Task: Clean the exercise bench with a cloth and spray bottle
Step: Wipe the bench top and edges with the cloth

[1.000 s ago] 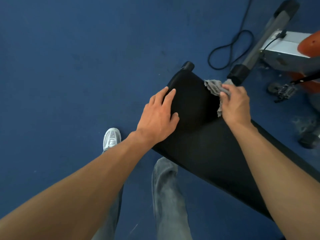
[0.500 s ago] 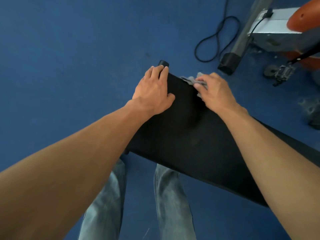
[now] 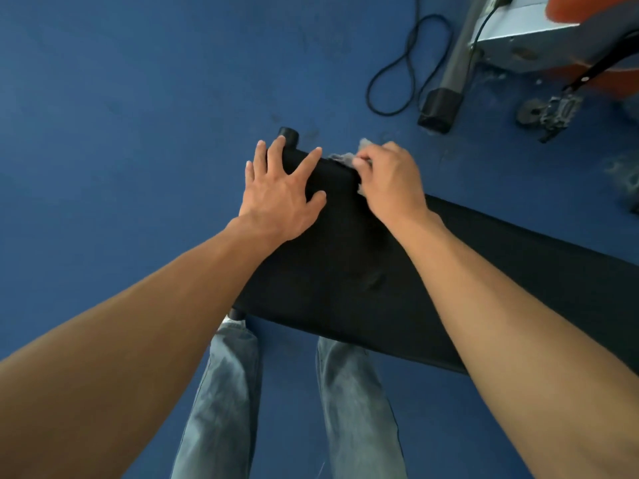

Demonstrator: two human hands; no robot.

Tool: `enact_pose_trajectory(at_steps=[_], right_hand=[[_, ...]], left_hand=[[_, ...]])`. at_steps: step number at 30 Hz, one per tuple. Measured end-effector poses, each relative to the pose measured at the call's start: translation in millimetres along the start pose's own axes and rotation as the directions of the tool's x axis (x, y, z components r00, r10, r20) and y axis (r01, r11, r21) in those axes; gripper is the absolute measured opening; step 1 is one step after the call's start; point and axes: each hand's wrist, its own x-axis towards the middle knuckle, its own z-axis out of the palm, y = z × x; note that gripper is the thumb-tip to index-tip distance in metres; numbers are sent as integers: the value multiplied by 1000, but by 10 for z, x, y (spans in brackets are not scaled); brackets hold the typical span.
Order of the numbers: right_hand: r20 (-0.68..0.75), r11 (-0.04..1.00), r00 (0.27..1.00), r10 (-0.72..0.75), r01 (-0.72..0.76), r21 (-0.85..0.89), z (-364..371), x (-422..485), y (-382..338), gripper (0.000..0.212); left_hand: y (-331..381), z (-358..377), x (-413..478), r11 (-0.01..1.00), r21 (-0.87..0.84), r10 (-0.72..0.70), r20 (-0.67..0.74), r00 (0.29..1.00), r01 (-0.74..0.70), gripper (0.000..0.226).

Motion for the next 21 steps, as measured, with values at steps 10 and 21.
enact_pose_trajectory(at_steps=[10,21], right_hand=[[28,979,990,140,-134,-156,-767,-718,1729,21],[-136,974,966,221,-226,-25,-727,-967,1787,19]], left_hand=[[557,152,-156,949,175,277,-71,958,-262,66],[1624,634,-199,860,305,380,153,912,-409,79]])
